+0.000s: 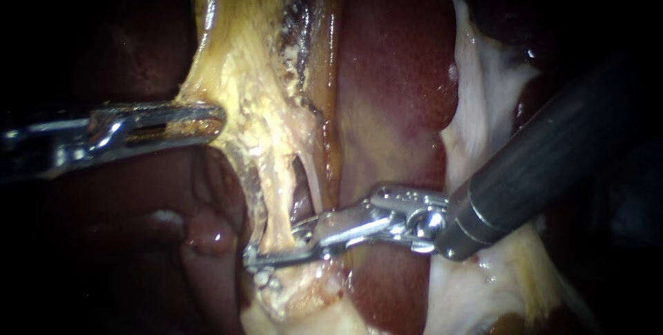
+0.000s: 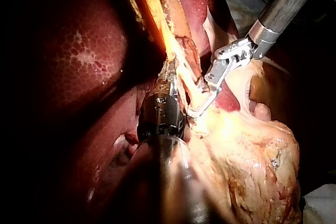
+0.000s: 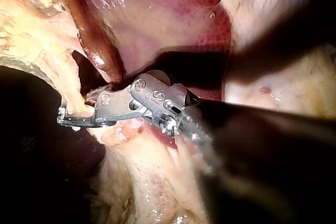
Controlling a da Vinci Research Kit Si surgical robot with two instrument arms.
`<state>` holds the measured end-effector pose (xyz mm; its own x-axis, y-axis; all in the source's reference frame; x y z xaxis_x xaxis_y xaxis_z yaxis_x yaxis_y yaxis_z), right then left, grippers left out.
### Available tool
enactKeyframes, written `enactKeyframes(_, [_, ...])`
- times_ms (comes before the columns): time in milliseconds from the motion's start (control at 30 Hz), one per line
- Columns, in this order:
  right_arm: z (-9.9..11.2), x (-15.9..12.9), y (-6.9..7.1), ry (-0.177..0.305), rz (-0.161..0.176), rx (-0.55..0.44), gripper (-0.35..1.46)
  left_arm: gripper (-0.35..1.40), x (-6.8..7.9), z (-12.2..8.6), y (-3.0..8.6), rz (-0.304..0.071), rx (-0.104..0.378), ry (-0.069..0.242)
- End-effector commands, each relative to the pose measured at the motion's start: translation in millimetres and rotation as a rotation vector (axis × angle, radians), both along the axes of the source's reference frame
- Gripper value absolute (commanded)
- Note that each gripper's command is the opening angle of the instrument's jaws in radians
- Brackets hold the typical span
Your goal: Going back second clip left tube
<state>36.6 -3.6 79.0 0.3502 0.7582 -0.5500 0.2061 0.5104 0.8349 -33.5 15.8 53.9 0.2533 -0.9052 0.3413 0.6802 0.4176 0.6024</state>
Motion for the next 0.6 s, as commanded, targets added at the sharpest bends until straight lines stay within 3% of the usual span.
enactKeyframes(33, [0.0, 0.0, 0.0, 0.001, 0.000, 0.002, -0.35, -0.35, 0.0, 0.0, 0.0, 0.000, 0.000, 0.000])
enactKeyframes(233, [-0.1, 0.0, -0.1, 0.001, -0.001, 0.002, -0.33, -0.35, 0.0, 0.0, 0.0, 0.000, 0.000, 0.000])
enactKeyframes(300, [-0.2, 0.2, -0.1, -0.003, 0.001, 0.000, 0.09, -0.35, 0.0, 0.0, 0.0, 0.000, 0.000, 0.000])
enactKeyframes(367, [-0.2, 0.3, 0.1, -0.010, 0.030, -0.023, 0.43, -0.35, 0.0, 0.0, 0.0, 0.000, 0.000, -0.001])
enactKeyframes(600, [-0.6, -0.6, 0.9, 0.027, 0.055, -0.145, 0.57, -0.35, 0.2, 0.1, -0.1, 0.001, -0.001, -0.001])
